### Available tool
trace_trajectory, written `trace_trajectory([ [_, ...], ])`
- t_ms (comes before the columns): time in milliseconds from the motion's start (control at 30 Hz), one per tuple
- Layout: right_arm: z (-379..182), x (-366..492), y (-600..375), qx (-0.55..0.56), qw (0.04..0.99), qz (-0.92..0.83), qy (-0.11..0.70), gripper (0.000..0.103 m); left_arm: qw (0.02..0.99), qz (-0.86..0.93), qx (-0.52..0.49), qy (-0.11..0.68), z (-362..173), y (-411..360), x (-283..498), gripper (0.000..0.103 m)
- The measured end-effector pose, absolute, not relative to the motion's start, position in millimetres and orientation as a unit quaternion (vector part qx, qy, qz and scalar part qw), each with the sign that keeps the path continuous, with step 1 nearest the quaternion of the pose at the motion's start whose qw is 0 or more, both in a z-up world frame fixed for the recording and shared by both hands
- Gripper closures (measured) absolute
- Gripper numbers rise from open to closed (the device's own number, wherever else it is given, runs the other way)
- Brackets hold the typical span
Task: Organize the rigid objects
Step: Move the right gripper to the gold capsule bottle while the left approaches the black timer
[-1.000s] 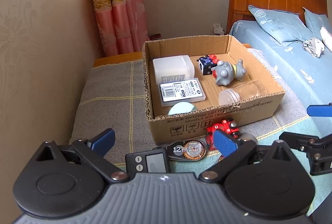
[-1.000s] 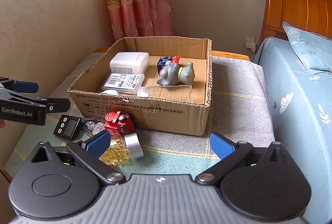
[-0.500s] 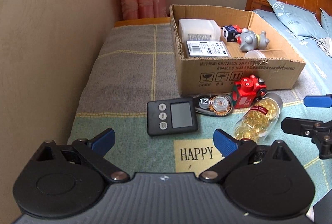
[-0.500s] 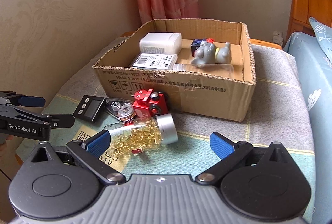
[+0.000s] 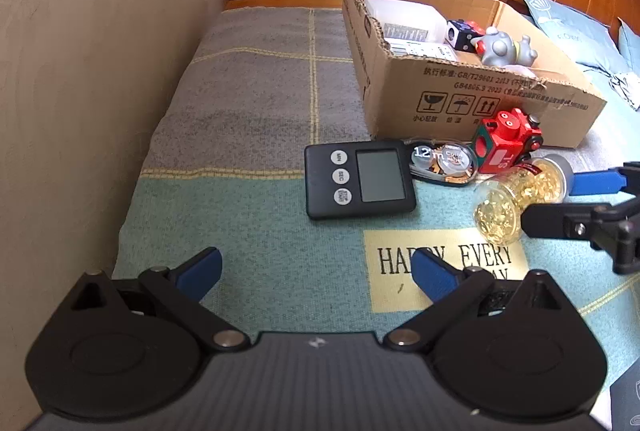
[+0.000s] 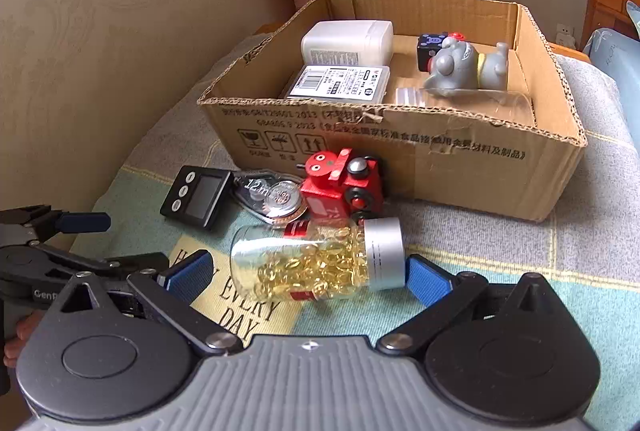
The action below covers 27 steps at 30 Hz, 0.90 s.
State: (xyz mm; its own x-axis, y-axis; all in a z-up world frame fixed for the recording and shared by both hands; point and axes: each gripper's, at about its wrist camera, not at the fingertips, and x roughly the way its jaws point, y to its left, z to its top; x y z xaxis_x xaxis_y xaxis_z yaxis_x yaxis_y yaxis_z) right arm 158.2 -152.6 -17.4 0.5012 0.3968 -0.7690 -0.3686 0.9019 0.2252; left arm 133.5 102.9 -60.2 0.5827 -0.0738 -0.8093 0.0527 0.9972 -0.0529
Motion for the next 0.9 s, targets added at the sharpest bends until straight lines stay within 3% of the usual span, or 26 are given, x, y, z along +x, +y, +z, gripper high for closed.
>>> trace_trajectory([
  [400, -31, 164, -108, -0.061, 0.888, 0.096, 0.446, 0.0, 0.889, -0.032, -0.019, 0.457, -65, 114, 135, 0.003],
  [900, -46, 159, -178, -0.042, 0.889, 0.041, 0.453, 0.0, 0.893, -0.047, 0.022, 0.448, -73, 87, 153, 0.001],
])
